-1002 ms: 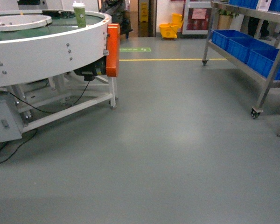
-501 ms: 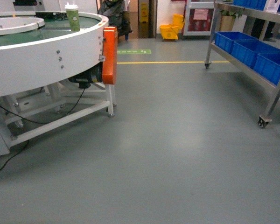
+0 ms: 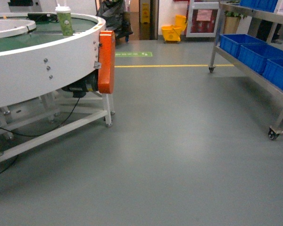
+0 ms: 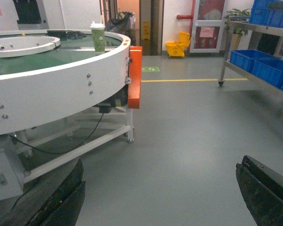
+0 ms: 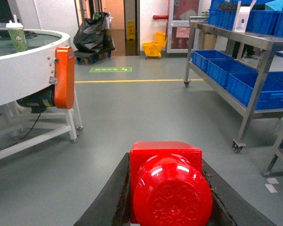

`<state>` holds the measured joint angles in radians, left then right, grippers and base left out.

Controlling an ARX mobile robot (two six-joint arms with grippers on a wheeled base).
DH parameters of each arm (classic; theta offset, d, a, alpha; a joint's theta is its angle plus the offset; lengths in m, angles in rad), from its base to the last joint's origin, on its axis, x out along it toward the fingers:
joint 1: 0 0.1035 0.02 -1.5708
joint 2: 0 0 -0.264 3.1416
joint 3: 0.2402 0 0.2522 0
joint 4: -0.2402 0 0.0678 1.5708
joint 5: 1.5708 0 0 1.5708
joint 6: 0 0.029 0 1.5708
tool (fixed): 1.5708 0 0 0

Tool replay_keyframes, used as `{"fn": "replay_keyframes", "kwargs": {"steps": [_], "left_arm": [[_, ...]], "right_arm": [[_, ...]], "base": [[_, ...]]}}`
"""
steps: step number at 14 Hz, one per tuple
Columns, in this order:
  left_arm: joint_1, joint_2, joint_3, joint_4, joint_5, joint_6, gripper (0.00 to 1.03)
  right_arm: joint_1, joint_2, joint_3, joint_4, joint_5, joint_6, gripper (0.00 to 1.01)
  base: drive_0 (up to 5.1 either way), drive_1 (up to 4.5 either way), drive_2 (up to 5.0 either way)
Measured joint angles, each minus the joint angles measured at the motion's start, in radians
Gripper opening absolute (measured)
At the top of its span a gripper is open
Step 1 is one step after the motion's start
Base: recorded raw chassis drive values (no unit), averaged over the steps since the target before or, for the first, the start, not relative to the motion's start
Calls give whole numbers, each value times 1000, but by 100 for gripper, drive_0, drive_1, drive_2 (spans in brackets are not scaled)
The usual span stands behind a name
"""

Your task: Pick red block from blue box to shelf

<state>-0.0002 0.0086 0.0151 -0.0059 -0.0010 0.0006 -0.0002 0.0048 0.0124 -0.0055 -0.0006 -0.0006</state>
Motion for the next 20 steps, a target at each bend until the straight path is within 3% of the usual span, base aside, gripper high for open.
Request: {"fn": "replay_keyframes", "kwargs": {"steps": [20], "left_arm": [[0,0,0,2,0,0,98]], "right_arm": [[0,0,0,-1,0,0,28]], "base": [[0,432,-431]]}}
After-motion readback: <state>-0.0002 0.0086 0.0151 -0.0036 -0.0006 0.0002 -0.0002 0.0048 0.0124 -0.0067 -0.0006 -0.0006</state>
